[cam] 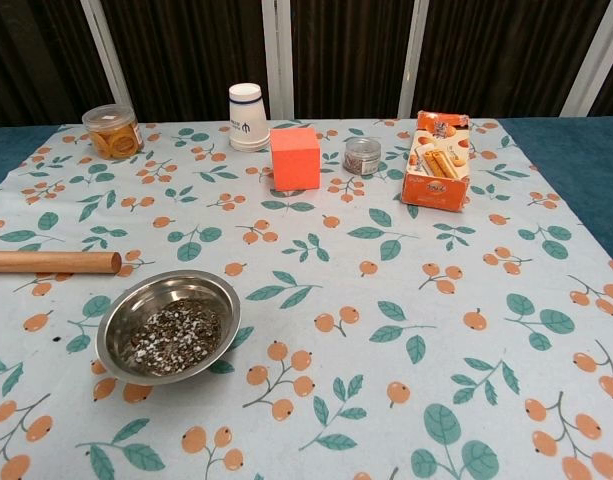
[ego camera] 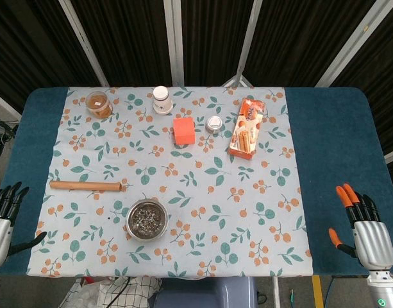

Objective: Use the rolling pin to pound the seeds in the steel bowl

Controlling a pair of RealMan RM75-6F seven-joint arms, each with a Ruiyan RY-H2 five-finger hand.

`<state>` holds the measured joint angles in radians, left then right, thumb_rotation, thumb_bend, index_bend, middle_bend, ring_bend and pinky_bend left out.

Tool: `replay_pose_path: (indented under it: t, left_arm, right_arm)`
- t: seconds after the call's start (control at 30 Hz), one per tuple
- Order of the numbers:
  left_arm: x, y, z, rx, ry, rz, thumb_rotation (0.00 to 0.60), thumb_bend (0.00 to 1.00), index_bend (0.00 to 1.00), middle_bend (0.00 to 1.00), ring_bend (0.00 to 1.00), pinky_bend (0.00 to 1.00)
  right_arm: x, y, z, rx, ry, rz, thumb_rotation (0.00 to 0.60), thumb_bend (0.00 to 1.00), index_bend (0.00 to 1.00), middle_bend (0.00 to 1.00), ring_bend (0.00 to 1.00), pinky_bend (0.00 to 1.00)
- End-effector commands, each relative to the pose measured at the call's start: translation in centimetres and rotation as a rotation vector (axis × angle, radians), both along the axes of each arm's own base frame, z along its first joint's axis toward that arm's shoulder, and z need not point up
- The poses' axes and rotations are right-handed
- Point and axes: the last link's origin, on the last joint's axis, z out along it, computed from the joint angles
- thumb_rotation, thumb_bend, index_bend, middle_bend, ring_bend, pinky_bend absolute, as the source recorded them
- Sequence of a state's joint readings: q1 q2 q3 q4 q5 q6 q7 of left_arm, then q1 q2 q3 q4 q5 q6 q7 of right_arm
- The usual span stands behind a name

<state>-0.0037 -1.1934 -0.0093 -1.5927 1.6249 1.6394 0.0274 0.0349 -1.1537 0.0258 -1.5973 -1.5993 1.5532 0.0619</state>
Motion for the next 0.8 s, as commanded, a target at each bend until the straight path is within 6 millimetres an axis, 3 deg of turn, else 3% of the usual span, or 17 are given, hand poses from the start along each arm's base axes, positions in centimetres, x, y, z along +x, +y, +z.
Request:
replay_pose_path:
  t: [0.03, 0.3, 0.5, 0.63, 0.8]
  left_arm:
    - [0.0, 0.0, 0.0, 0.0, -0.001, 0.003, 0.6, 0.07, 0.0, 0.0, 0.0, 0.0]
    - [-0.1, 0.2, 0.0, -0.009, 0.002, 0.016, 0.6, 0.07, 0.0, 0.0, 0.0, 0.0]
    - [0.2, 1.5, 0.0, -0.021, -0.007, 0.038, 0.6, 0.07, 0.0, 0.0, 0.0, 0.0]
    - [1.2, 5.5, 0.1, -0.019, 0.006, 0.083, 0.6, 0.09, 0.05, 0.01, 0.0, 0.0]
    - [1.8, 9.0, -0.3, -0.051, 0.058, 0.134, 0.6, 0.25, 0.16, 0.08, 0.0, 0.0]
  right_arm:
    - [0.0, 0.0, 0.0, 0.001, 0.0, 0.001, 0.6, 0.37, 0.0, 0.0, 0.0, 0.0]
    - [0.0, 0.0, 0.0, 0.002, -0.001, -0.002, 0.6, 0.37, 0.0, 0.0, 0.0, 0.0]
    - [0.0, -0.1, 0.0, 0.006, -0.01, -0.006, 0.6, 0.37, 0.0, 0.0, 0.0, 0.0]
    - [0.1, -0.1, -0.1, 0.015, -0.015, 0.0, 0.6, 0.37, 0.0, 0.0, 0.0, 0.0]
    - [0.1, -0.2, -0.2, 0.021, -0.021, -0.003, 0.6, 0.37, 0.0, 0.0, 0.0, 0.0]
